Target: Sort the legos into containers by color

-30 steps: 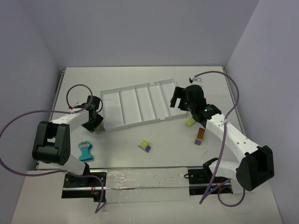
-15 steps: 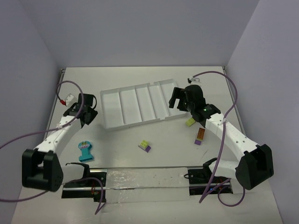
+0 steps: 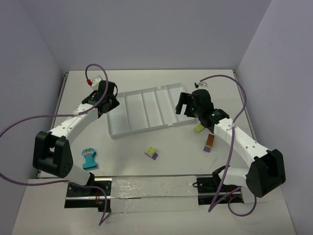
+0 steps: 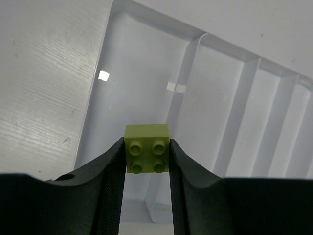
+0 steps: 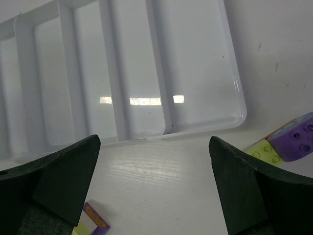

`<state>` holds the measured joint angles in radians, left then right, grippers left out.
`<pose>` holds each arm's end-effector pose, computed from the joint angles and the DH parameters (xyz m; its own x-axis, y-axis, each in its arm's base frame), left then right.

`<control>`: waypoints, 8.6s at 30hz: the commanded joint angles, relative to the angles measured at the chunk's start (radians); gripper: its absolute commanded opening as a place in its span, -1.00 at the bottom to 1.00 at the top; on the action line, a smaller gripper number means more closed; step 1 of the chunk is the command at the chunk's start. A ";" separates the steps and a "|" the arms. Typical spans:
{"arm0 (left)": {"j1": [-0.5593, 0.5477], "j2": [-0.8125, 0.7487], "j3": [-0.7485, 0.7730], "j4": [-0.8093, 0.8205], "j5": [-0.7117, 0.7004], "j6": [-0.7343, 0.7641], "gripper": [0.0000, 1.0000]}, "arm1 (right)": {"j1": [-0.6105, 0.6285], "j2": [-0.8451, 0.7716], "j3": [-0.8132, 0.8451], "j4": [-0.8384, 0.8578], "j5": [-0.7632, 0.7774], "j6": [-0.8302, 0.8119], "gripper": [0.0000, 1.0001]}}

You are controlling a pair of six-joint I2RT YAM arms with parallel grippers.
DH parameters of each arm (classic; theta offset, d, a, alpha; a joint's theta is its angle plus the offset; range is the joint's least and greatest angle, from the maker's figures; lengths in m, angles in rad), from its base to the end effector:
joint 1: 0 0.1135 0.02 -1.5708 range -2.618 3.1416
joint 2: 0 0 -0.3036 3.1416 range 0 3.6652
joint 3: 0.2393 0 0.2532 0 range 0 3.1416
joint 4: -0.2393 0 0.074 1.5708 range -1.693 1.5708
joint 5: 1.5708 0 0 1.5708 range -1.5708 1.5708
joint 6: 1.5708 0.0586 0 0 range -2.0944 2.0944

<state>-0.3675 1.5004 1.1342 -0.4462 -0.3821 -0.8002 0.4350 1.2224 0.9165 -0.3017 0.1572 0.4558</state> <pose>0.3234 -0.1011 0.2911 -0.5394 -0.5057 -0.6733 -0.4206 0.8545 -0.3049 0.2553 0.1085 0.3067 -0.5968 0.2021 -0.7765 -0.0412 0.9588 0.2811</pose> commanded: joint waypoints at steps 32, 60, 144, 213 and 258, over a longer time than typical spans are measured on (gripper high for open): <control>-0.544 -0.178 -0.185 0.002 0.398 0.361 0.90 | 0.007 -0.030 0.080 -0.045 0.125 0.051 1.00; -0.748 0.040 -0.103 -0.060 0.269 0.370 0.35 | 0.007 -0.010 0.096 -0.057 0.069 0.078 1.00; -0.188 -0.299 -0.128 0.087 0.858 0.161 -1.00 | 0.384 0.114 0.007 0.403 -0.458 -0.710 0.12; 0.018 0.223 0.259 -0.135 0.132 0.141 0.99 | 0.383 -0.031 -0.041 0.320 -0.025 -0.412 -1.00; 0.050 -0.320 -0.576 1.255 1.262 -0.295 0.76 | 0.091 0.207 0.204 0.434 -0.875 0.249 -1.00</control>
<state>-0.3241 1.1624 0.5803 0.5896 0.8168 -1.0205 0.5341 1.4442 1.0943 0.0065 -0.6629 0.6455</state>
